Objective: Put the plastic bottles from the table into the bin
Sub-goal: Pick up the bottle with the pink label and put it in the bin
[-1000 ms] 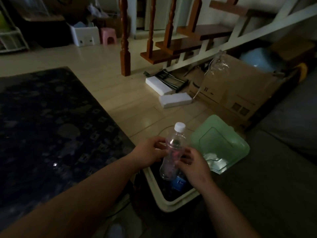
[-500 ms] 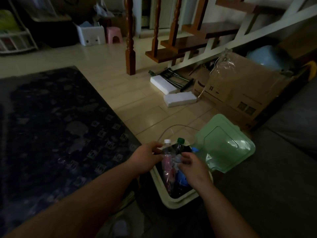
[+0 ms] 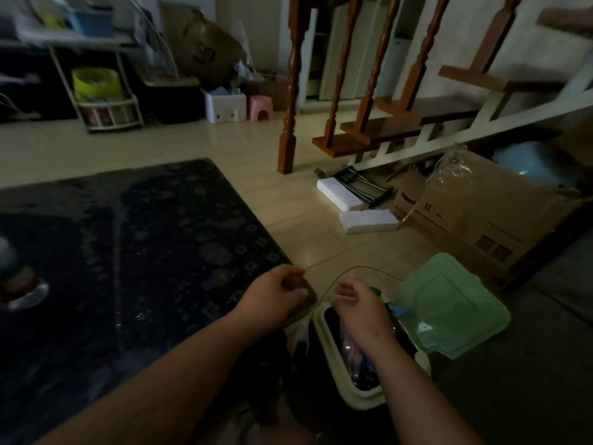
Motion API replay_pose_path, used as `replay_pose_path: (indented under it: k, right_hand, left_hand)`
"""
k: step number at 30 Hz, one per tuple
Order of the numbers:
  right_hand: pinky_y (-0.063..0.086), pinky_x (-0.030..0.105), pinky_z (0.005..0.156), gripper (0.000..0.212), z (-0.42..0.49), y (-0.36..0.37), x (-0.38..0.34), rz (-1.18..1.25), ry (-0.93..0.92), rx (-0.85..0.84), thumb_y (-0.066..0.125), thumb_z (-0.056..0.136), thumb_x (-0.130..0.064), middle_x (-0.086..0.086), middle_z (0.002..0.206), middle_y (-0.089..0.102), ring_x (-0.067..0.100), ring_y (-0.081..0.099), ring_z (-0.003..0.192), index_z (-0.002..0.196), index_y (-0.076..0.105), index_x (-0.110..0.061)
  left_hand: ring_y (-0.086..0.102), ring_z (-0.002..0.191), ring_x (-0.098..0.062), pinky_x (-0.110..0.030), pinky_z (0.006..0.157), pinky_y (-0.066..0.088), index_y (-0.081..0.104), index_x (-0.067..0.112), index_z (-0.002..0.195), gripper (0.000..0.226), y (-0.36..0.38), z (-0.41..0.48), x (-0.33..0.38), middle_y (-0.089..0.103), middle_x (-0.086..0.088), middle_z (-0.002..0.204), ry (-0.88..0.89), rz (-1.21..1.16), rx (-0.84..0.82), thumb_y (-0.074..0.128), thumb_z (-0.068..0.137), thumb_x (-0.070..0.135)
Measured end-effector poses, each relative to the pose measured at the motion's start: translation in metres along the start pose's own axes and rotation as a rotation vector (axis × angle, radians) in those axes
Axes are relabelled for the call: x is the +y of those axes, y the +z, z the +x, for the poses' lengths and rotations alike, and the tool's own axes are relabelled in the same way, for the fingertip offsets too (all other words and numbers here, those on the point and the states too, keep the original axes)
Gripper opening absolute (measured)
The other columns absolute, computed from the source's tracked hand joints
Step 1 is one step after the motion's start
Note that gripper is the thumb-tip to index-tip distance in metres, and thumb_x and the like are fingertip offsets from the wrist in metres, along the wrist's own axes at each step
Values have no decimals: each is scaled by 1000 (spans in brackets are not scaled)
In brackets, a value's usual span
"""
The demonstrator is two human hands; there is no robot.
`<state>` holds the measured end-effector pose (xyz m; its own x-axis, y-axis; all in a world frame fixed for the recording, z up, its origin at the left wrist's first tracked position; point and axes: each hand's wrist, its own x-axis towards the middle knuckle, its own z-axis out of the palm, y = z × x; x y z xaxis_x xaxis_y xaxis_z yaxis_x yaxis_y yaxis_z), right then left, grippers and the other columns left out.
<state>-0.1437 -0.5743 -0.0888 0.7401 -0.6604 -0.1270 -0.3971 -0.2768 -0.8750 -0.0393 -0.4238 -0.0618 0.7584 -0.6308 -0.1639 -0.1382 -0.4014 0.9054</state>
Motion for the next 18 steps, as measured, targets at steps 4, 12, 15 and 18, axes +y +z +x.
replay_pose_path:
  k: [4, 12, 15, 18]
  right_hand:
    - [47, 21, 79, 33, -8, 27, -39, 35, -86, -17, 67, 88, -9, -3, 108, 66, 10, 63, 94, 120, 61, -16]
    - [50, 24, 87, 29, -33, 107, -105, 105, -217, -125, 68, 89, -14, -11, 105, 66, 0, 63, 94, 112, 60, -30]
    - [46, 20, 83, 31, -47, 144, -130, 87, -251, -177, 66, 90, -17, -12, 108, 65, -1, 61, 95, 119, 60, -26]
    - [45, 18, 83, 34, -61, 183, -151, 96, -284, -205, 66, 89, -17, -10, 110, 64, -1, 61, 96, 122, 60, -24]
  left_hand:
    - [63, 93, -7, -20, 77, 52, 60, 29, 118, 33, -44, -24, 3, 65, 5, 111, 35, -40, 75, 66, 86, 24]
    - [63, 94, -4, -23, 87, 52, 60, 31, 116, 32, -142, -84, -20, 64, 10, 109, 27, -117, 248, 66, 87, 20]
    - [64, 93, -6, -22, 81, 53, 59, 39, 108, 28, -180, -107, -40, 64, 10, 109, 11, -124, 316, 66, 87, 21]
    - [65, 87, -3, -20, 69, 52, 57, 49, 95, 29, -213, -127, -60, 65, 13, 105, -15, -111, 418, 68, 85, 25]
